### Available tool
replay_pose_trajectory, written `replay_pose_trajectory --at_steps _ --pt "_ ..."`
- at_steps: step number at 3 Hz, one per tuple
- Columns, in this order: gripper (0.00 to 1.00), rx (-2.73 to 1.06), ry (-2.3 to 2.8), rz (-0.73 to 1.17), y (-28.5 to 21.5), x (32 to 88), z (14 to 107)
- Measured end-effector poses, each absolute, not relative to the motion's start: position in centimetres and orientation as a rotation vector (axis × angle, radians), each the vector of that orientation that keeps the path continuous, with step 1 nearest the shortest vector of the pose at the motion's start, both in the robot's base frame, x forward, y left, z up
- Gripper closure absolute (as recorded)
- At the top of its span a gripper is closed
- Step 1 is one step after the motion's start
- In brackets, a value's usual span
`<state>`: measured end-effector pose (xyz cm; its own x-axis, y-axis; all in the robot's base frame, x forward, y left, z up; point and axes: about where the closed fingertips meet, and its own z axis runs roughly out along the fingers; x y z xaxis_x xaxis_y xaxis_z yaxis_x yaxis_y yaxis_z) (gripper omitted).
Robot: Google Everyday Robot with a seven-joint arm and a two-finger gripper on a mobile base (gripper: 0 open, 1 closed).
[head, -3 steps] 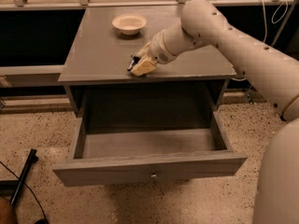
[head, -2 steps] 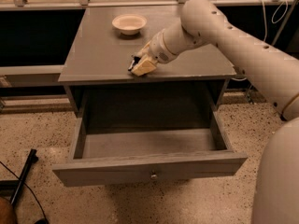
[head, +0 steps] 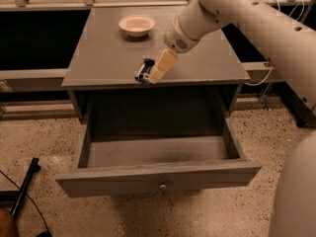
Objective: Pick rxbar blueberry from top drawer and place on counter
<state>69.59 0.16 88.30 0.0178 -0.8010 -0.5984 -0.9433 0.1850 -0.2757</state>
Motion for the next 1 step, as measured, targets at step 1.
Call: replay_pose_trajectory --at_steps 1 --pt "0.00 -1.644 1.807 0.277 0.17 69.54 88.29"
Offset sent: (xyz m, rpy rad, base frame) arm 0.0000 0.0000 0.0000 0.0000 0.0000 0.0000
